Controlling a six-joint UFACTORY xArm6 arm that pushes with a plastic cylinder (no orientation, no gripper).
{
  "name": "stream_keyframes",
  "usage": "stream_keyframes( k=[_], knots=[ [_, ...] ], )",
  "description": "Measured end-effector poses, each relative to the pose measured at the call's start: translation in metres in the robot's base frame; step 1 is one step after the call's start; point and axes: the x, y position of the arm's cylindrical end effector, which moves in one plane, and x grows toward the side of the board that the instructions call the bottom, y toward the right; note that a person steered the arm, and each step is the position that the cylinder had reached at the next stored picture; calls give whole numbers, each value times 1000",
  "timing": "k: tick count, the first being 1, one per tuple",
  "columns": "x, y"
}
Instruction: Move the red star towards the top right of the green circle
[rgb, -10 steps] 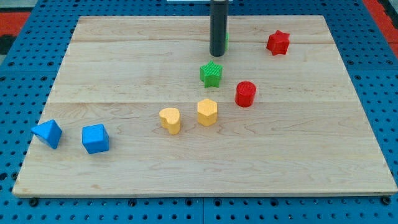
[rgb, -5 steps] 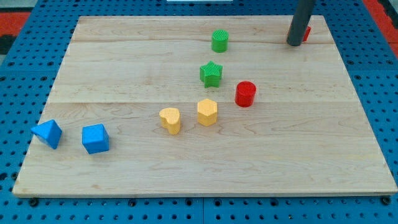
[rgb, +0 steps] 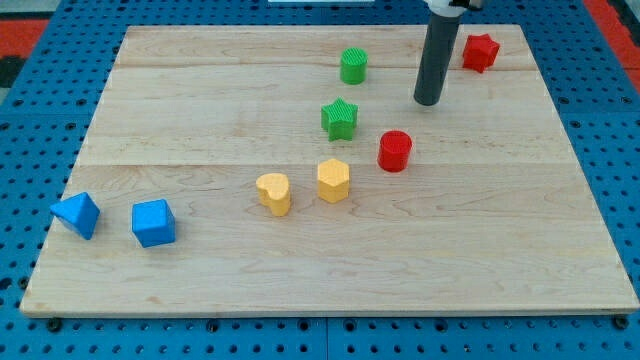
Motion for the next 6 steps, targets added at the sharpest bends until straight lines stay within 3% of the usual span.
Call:
stream_keyframes(
  k=[1,2,3,5,6],
  knots=[
    [49,11],
    [50,55],
    [-44,125],
    [-96,138],
    [-103,96]
  ],
)
